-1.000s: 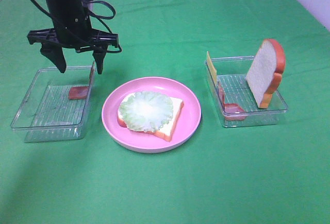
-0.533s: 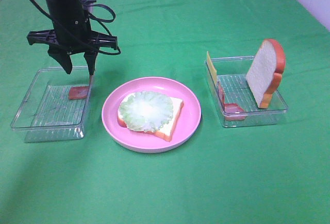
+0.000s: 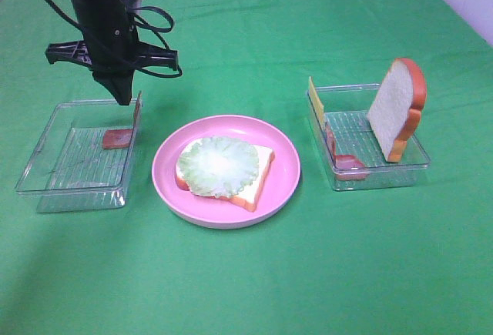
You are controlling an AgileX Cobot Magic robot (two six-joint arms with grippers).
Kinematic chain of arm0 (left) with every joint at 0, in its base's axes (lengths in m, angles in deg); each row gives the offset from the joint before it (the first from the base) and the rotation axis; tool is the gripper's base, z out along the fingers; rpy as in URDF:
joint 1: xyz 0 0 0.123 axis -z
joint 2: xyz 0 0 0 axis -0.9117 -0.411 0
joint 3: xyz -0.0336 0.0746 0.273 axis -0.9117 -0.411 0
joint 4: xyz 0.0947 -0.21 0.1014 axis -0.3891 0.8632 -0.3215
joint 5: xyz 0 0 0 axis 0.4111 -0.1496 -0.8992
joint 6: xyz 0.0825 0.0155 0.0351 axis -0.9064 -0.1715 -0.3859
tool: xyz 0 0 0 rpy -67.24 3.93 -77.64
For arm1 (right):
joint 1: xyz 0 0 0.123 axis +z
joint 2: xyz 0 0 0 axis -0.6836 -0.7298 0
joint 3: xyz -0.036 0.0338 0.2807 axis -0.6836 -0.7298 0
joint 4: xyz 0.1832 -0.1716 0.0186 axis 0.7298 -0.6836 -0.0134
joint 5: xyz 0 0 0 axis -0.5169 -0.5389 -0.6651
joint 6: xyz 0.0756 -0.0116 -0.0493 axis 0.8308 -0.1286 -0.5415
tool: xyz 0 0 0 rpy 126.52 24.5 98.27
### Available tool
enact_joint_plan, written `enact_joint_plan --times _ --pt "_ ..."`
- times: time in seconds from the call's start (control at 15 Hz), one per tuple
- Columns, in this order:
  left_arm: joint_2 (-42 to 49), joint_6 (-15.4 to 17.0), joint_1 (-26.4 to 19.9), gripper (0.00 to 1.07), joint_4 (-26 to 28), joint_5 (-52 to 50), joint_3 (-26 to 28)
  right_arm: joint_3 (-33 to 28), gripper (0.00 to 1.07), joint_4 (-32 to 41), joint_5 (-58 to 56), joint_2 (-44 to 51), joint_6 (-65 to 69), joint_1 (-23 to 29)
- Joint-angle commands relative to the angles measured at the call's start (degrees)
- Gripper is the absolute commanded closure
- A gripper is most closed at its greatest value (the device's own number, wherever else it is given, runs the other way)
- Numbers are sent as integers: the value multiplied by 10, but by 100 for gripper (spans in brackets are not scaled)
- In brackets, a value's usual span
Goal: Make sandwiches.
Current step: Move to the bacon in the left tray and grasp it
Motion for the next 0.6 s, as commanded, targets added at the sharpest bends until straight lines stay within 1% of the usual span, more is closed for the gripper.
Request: enact_joint_plan --times 0.07,0.2,0.27,0.33,0.4,0.47,0.53,0.6 --pt "-1 -2 0 107 -3 -1 -3 1 29 -2 0 5 -7 -3" --pt "-1 7 0 107 -3 21 -3 1 29 -2 0 5 -7 -3" --pt "-1 7 0 99 -3 28 -3 1 29 -2 0 5 -7 -3" --pt "-1 7 0 87 -3 30 -3 1 29 -2 0 5 -7 -3" --pt "-1 7 0 71 -2 30 -3 1 29 -2 0 5 -7 -3" --pt "-1 7 0 64 -1 30 -3 1 29 -2 0 5 -7 -3" --pt "-1 7 0 49 -1 28 -3 1 29 -2 0 5 -7 -3" --pt "-1 7 0 40 -1 22 -3 1 29 -2 0 5 -7 -3"
